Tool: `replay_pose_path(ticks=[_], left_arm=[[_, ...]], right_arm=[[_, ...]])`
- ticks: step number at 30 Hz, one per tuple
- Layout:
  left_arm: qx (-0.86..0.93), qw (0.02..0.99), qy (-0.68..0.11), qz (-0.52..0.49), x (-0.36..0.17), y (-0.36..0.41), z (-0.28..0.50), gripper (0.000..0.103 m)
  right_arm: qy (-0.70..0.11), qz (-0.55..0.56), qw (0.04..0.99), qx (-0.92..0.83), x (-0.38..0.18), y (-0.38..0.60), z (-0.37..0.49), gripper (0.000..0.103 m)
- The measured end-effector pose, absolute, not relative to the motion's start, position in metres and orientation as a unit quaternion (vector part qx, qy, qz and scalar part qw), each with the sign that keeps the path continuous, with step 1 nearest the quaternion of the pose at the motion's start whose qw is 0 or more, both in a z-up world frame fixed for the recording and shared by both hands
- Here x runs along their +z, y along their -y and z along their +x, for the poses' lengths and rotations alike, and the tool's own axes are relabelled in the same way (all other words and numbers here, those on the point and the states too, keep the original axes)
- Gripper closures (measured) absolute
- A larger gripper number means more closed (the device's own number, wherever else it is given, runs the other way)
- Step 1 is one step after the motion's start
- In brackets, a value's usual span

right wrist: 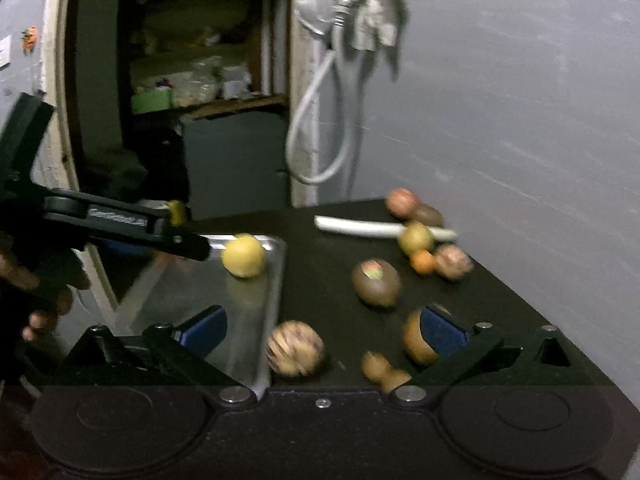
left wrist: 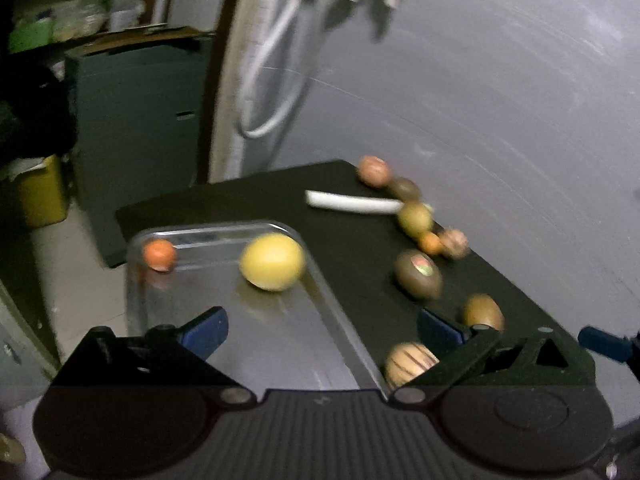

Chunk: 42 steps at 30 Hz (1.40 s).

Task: Organize fruits
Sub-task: 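Release the tangerine and grapefruit into the tray and withdraw both tools, then grasp the striped pepino melon with the left tool while the right tool grasps a brown sapodilla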

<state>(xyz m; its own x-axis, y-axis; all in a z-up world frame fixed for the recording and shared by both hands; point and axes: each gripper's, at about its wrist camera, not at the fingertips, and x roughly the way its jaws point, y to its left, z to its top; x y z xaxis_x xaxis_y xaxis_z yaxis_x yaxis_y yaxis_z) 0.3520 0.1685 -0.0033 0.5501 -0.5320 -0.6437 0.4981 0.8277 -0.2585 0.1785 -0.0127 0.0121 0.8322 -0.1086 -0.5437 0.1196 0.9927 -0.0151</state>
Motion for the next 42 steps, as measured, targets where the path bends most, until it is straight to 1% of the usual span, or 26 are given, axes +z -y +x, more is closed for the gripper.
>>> replay_pose_path(ticks=[10,16,20,26,32,37,42], left_arm=[[-0.376,0.836,-0.394,0.065,-0.027,-0.131,0.303,0.001],[-0.402,0.817,-0.398,0.115,-0.042,-0.111,0.288,0.001],[-0.412,0.809,-0.39,0.153,-0.046,-0.099,0.286,0.001],[-0.421,0.799,-0.378,0.201,-0.054,-0.086,0.294,0.001],[-0.431,0.787,-0.365,0.247,-0.062,-0.073,0.304,0.001],[-0.436,0.784,-0.355,0.261,-0.063,-0.064,0.314,0.001],[-0.437,0.779,-0.356,0.273,-0.067,-0.053,0.325,0.001]], right_arm=[[-0.337,0.053,0.932,-0.124,-0.013,0.044,0.124,0.001],[-0.403,0.058,0.905,-0.123,-0.035,0.06,0.119,0.001],[-0.427,0.051,0.897,-0.106,-0.048,0.071,0.12,0.001],[-0.429,0.011,0.901,-0.062,-0.057,0.079,0.131,0.001],[-0.418,-0.006,0.908,-0.026,-0.063,0.091,0.147,0.001],[-0.411,0.004,0.912,0.0,-0.066,0.102,0.163,0.001],[-0.407,-0.01,0.913,0.026,-0.073,0.105,0.183,0.001]])
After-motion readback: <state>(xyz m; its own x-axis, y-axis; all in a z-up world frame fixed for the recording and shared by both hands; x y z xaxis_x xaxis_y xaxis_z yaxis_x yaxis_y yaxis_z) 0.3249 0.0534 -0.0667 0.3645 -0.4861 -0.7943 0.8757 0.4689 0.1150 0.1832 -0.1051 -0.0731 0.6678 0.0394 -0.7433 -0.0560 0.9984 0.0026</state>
